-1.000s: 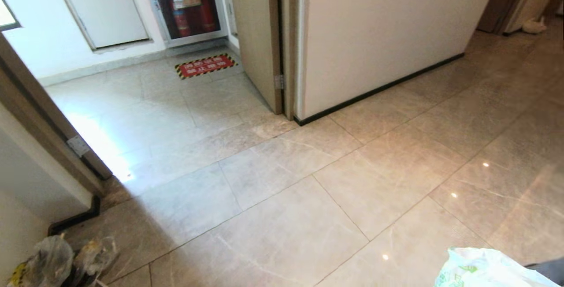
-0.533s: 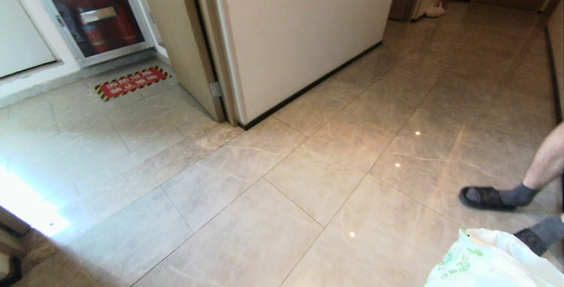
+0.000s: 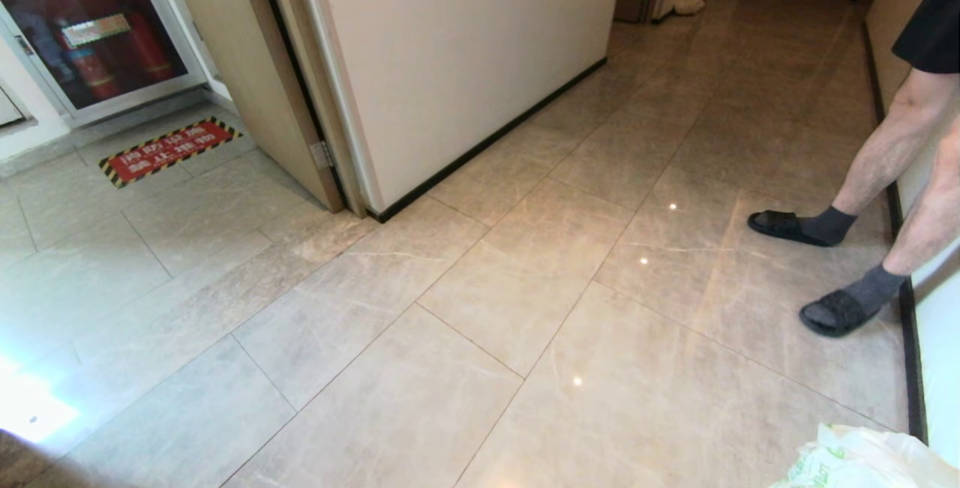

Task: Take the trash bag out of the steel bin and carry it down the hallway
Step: Put the trash bag at the door

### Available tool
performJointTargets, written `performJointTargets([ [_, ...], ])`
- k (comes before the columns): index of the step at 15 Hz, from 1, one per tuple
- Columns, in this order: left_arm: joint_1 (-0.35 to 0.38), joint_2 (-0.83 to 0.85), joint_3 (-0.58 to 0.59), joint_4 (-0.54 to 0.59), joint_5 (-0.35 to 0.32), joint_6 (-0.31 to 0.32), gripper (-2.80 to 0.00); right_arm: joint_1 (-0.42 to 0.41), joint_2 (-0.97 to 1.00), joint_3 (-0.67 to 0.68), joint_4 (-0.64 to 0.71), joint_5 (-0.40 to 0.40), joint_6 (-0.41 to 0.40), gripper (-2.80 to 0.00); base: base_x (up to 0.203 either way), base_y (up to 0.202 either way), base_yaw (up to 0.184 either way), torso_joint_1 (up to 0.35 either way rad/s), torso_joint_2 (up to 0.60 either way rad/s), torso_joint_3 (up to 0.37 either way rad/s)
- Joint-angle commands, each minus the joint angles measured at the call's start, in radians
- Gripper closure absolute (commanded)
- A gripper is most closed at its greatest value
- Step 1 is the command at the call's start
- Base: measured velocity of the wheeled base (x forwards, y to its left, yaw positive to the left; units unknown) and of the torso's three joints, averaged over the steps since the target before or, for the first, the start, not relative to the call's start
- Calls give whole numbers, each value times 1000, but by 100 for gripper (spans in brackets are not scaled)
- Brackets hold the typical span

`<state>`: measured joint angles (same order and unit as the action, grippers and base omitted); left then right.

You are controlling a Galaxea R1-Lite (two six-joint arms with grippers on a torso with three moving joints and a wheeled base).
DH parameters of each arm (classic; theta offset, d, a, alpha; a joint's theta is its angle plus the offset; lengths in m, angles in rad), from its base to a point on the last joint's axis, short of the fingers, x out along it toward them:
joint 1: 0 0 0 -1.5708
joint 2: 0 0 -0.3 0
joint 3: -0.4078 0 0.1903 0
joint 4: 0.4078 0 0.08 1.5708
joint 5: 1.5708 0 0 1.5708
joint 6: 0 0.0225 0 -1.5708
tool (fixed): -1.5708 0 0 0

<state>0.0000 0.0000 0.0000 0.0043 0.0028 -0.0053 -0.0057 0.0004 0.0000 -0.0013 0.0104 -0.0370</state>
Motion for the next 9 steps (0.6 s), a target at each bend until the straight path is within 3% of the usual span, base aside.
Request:
performJointTargets([
  [1,0,0,0,2,0,-1,0,0,1,0,0,0,0,0,0,0,0,1,6,-193],
  [9,0,0,0,0,0,-1,0,0,1,0,-2,0,-3,0,0,0,0,1,2,-194],
])
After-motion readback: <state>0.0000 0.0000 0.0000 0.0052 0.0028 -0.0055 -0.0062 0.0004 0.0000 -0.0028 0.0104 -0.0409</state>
